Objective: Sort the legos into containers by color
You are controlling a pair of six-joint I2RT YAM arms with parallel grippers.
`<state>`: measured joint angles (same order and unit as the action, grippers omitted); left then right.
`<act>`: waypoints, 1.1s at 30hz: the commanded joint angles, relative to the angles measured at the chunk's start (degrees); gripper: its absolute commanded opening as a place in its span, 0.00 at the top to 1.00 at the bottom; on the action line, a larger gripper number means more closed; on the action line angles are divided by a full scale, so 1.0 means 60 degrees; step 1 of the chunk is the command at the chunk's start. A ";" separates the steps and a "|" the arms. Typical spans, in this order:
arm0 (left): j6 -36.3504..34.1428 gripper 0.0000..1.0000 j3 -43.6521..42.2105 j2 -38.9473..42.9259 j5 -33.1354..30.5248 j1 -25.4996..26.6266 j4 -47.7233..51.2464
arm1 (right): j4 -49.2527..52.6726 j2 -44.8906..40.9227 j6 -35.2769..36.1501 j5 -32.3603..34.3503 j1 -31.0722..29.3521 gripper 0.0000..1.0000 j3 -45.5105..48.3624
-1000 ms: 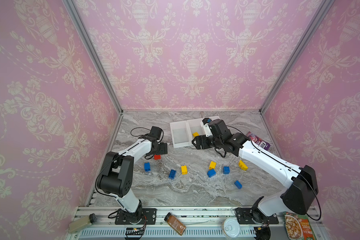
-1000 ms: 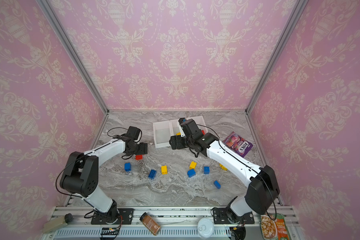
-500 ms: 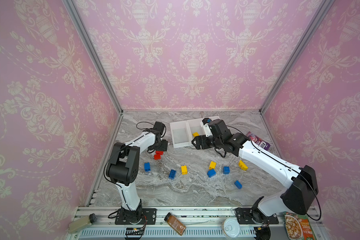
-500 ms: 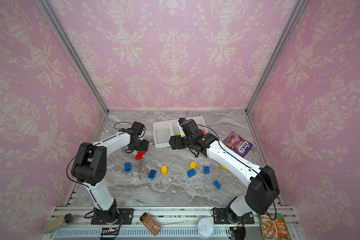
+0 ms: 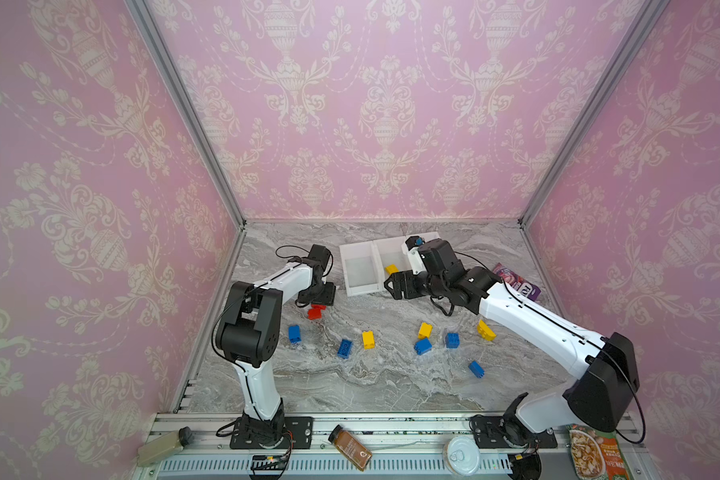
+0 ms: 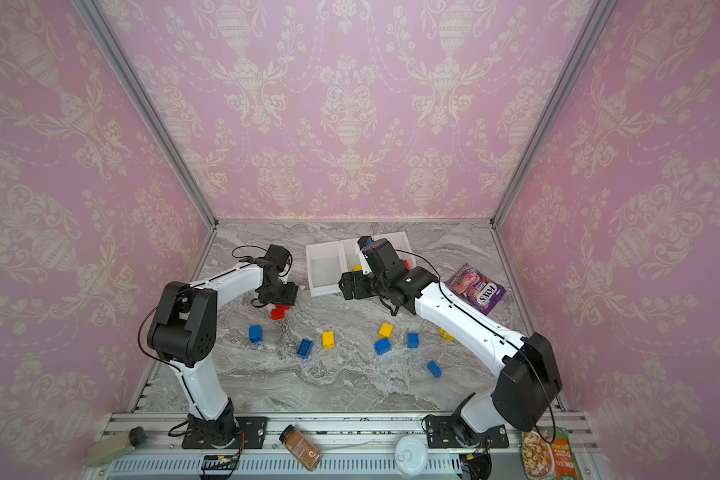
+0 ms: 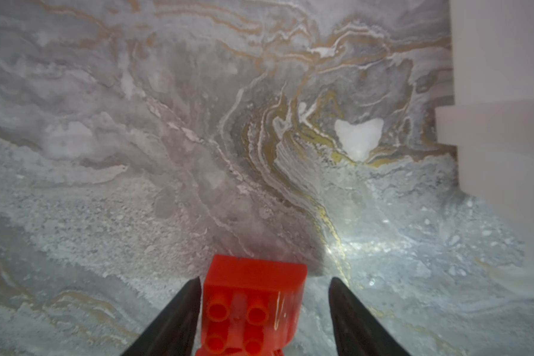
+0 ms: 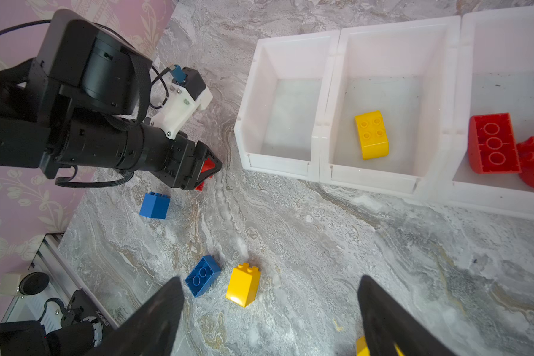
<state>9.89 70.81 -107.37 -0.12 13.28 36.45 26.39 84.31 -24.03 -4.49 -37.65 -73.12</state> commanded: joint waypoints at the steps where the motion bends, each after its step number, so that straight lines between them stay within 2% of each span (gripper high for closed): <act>1: -0.0162 0.34 0.0039 -0.0078 0.0276 0.0012 0.0377 | 0.0045 -0.0286 0.0079 0.0109 -0.0045 0.10 0.0119; 8: -0.0093 0.43 -0.0009 -0.0134 0.0313 0.0071 0.0393 | -0.0019 -0.0284 0.0063 0.0089 -0.0050 0.10 0.0146; 20: -0.0075 0.52 -0.0068 -0.0082 0.0181 0.0207 0.0546 | -0.0129 -0.0429 0.0003 0.0046 0.0048 0.10 0.0356; 31: -0.0004 0.56 -0.0110 0.0283 0.0363 0.0306 0.0532 | -0.0225 -0.0608 -0.0052 0.0005 0.0126 0.10 0.0584; 33: -0.0125 0.53 -0.0126 0.0317 0.0565 0.0407 0.0518 | -0.0224 -0.0619 -0.0067 -0.0013 0.0137 0.10 0.0607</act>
<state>9.89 70.83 -105.82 1.28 14.70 37.58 25.74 82.76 -24.05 -4.56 -37.15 -70.50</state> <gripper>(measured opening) 0.464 0.902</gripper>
